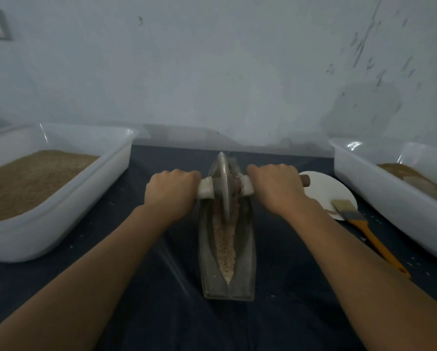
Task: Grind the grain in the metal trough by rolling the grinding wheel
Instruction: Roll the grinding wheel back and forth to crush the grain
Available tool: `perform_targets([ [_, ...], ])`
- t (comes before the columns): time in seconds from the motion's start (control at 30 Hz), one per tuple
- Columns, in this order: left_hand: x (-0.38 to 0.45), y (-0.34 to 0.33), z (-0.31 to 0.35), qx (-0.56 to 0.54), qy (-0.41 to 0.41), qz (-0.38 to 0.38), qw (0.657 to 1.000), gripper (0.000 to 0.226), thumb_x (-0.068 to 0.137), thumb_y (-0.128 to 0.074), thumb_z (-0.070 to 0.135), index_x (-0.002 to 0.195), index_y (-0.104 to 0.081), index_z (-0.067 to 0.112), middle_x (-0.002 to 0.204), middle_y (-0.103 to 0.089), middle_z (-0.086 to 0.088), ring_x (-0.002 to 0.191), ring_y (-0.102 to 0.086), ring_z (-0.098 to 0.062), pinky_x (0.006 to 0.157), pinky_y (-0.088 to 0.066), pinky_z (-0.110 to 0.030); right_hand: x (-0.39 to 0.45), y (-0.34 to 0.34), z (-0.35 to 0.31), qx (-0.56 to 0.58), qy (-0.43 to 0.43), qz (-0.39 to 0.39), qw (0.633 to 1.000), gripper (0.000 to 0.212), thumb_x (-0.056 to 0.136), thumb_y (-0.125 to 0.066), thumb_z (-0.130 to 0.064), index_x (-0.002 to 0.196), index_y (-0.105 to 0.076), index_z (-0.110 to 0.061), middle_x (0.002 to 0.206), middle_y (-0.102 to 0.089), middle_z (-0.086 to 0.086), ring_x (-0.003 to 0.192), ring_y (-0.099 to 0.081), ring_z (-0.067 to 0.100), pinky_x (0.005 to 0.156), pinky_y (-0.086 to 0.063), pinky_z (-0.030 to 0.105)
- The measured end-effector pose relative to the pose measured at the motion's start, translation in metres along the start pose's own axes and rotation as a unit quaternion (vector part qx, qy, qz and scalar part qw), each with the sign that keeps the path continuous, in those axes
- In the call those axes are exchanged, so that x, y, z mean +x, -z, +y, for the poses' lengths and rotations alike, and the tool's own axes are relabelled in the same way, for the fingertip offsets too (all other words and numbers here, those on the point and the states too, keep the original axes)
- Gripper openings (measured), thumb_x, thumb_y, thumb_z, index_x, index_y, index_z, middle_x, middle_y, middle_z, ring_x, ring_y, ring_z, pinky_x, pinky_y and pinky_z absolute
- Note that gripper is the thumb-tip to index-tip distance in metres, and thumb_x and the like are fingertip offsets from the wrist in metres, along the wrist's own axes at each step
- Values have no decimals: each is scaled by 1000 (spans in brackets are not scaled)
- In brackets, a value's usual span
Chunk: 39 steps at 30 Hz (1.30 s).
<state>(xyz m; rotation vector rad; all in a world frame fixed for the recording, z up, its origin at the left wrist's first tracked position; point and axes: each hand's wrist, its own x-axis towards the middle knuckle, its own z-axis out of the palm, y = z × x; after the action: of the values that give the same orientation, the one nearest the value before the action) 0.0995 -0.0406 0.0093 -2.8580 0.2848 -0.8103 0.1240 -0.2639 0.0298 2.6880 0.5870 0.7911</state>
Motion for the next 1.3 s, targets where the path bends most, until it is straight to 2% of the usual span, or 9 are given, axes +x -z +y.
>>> perform_targets([
  [0.2, -29, 26, -2, 31, -68, -13, 997, 38, 76, -64, 35, 73, -26, 32, 58, -26, 9, 48, -25, -14, 48, -21, -29, -50, 26, -5, 54, 29, -23, 998, 37, 78, -67, -35, 82, -31, -27, 76, -60, -1, 59, -49, 23, 51, -25, 30],
  [0.33, -49, 43, -7, 58, -119, 23, 991, 49, 64, -72, 35, 71, -23, 33, 53, -19, 11, 44, -17, -11, 45, -7, -25, -79, 51, -10, 13, 50, 33, 998, 58, 49, -85, -32, 71, -31, -27, 50, -50, 0, 37, -42, 21, 45, -7, 23],
  [0.43, -44, 36, -4, 52, -95, 2, 994, 45, 69, -68, 37, 72, -24, 33, 56, -22, 10, 49, -27, -15, 47, -15, -28, -72, 41, -11, 13, 30, 26, 999, 49, 67, -76, -35, 75, -28, -27, 59, -51, -3, 44, -33, 18, 46, -4, 26],
  [0.53, -25, 23, 0, 30, -54, -4, 998, 35, 77, -62, 36, 74, -28, 30, 60, -33, 9, 52, -37, -19, 50, -23, -30, -45, 18, -8, 33, -7, -2, 999, 34, 81, -63, -35, 79, -30, -28, 63, -43, -5, 52, -31, 17, 47, -16, 29],
  [0.63, -2, 10, 4, 33, -27, 6, 999, 29, 80, -60, 30, 76, -32, 26, 70, -53, 3, 61, -55, -27, 52, -28, -33, -22, -1, -3, 54, -38, -25, 998, 30, 83, -61, -32, 80, -32, -26, 70, -51, -3, 56, -38, 20, 52, -26, 31],
  [0.8, 4, 13, 5, 28, -31, -12, 999, 26, 82, -59, 26, 79, -33, 26, 83, -61, -2, 74, -61, -30, 56, -31, -34, -17, -1, -2, 46, -47, -39, 997, 27, 83, -61, -35, 85, -35, -25, 80, -60, 0, 60, -42, 21, 54, -29, 32],
  [0.97, -23, 39, 0, -41, -61, -112, 991, 21, 78, -60, 34, 80, -40, 31, 87, -61, 1, 81, -61, -27, 61, -35, -33, -48, 32, -9, 28, 27, -24, 999, 32, 81, -61, -34, 81, -29, -27, 78, -59, -1, 64, -54, 24, 51, -23, 31],
  [1.13, -43, 53, -4, -31, -80, -116, 990, 16, 74, -60, 37, 83, -47, 32, 72, -47, 9, 69, -54, -20, 58, -34, -32, -73, 55, -10, -19, 50, -2, 999, 41, 60, -78, -32, 72, -39, -25, 58, -49, -3, 43, -42, 21, 46, 0, 26],
  [1.3, -26, 31, 2, 31, -56, -39, 997, 24, 79, -58, 35, 78, -36, 29, 64, -39, 8, 58, -45, -22, 51, -28, -31, -50, 24, -9, 32, -10, -11, 999, 35, 78, -64, -34, 78, -29, -28, 70, -56, -1, 52, -31, 19, 47, -18, 28],
])
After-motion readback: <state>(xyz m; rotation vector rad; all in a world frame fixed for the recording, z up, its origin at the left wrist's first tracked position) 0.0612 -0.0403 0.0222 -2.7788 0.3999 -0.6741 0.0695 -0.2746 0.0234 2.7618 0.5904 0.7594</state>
